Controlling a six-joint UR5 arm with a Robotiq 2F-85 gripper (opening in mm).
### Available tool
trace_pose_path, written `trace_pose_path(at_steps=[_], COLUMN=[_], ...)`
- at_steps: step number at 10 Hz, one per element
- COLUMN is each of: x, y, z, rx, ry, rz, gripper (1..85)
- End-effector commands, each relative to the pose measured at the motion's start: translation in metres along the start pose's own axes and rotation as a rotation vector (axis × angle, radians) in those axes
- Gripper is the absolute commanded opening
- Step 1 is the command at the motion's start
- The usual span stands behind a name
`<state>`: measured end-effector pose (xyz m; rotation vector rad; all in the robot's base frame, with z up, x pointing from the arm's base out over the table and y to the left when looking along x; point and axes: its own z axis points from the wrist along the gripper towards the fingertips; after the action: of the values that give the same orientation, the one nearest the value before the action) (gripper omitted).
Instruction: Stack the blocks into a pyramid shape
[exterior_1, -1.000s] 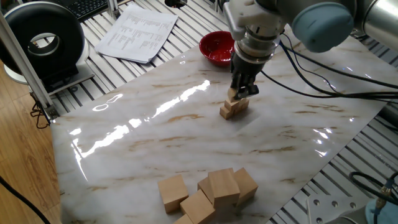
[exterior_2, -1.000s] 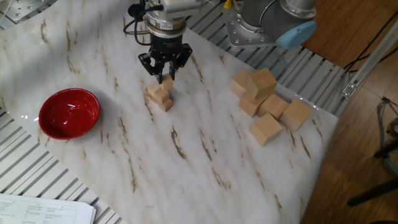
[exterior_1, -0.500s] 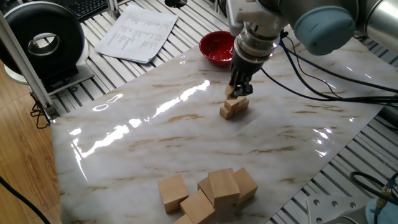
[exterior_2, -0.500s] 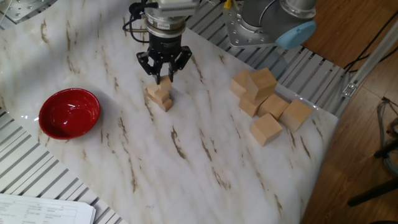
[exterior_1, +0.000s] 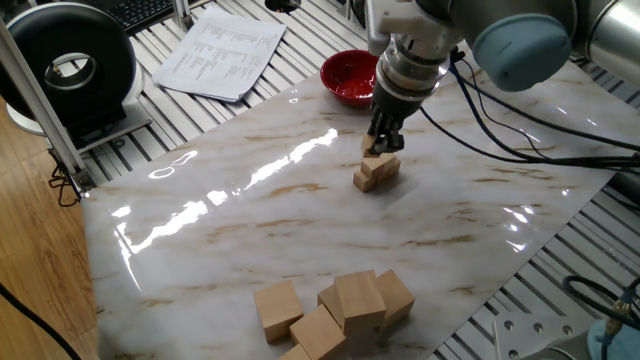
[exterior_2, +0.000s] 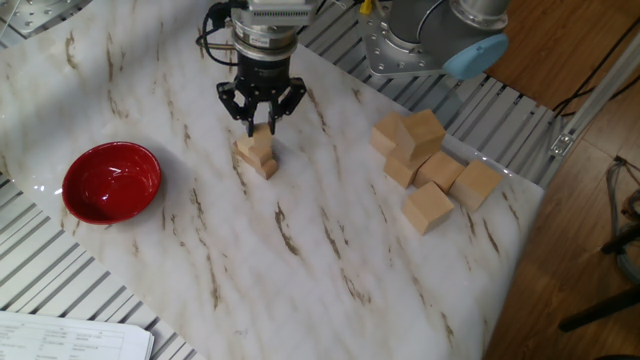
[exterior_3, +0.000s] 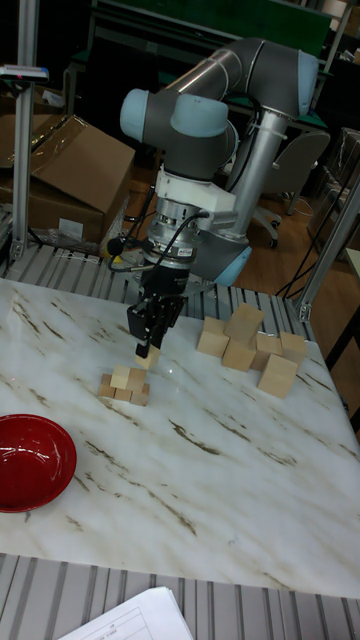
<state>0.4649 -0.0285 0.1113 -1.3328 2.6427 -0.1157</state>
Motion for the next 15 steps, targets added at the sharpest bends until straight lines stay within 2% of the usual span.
trace_pose_path(at_steps=[1,5,7,8,12,15], x=[0.011,0.032,0.026,0.023,0.028,0.029], y=[-0.007,-0.021,-0.012,-0.012,-0.012,-0.008], z=[-0.007,-0.007,-0.008,-0.007,-0.005,0.005], rx=[-0.033,-0.039,-0.056,-0.053,-0.05,-0.056], ry=[0.002,0.007,-0.029,-0.039,-0.024,-0.028], rz=[-0.037,-0.116,-0.17,-0.235,-0.485,-0.533], gripper=[1.0,1.0,1.0,1.0,1.0,1.0])
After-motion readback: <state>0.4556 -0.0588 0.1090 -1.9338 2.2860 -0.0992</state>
